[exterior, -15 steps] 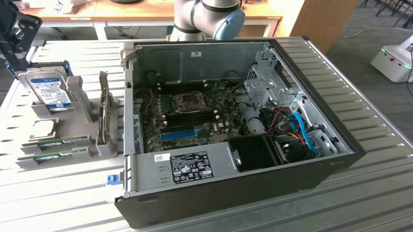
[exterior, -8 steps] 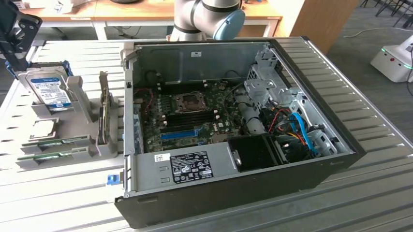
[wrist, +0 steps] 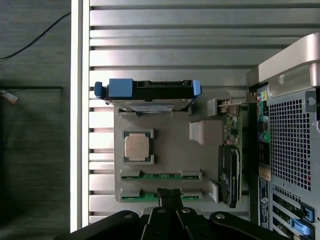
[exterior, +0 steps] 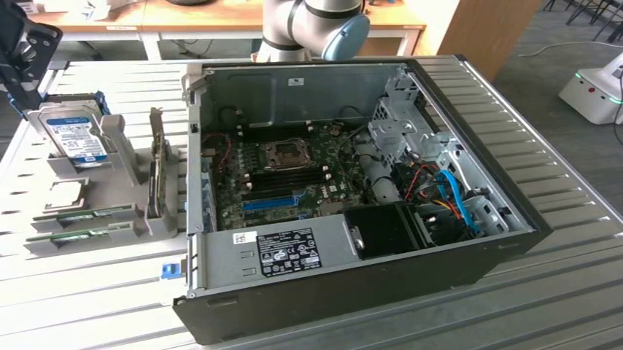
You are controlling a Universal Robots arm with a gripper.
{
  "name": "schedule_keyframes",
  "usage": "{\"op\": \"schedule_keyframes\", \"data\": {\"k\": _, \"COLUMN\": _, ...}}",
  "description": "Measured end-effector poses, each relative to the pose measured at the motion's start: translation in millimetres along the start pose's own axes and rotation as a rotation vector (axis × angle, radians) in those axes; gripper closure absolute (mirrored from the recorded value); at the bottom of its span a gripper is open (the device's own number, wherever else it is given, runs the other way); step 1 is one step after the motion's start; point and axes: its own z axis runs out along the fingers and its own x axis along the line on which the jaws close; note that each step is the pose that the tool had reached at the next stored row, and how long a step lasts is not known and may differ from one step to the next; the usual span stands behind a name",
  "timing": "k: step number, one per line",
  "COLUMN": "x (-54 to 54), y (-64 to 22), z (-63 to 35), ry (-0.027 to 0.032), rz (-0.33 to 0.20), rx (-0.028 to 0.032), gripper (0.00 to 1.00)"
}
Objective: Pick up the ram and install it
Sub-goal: 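Reach for the ram, then pick up the ram and move it above insertion slot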
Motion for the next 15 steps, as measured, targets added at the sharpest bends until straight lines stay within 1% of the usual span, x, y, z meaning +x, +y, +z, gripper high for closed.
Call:
{"op": "schedule_keyframes", "data": {"k": 10, "x": -0.4, "y": -13.8, "z": -0.6, "ry": 0.0000, "rz": 0.000, "rx": 0.0000, "gripper": 0.90}}
{"op": "schedule_keyframes", "data": {"k": 15, "x": -0.4, "y": -14.6, "z": -0.6, "ry": -0.0001, "rz": 0.000, "rx": 0.0000, "gripper": 0.90}}
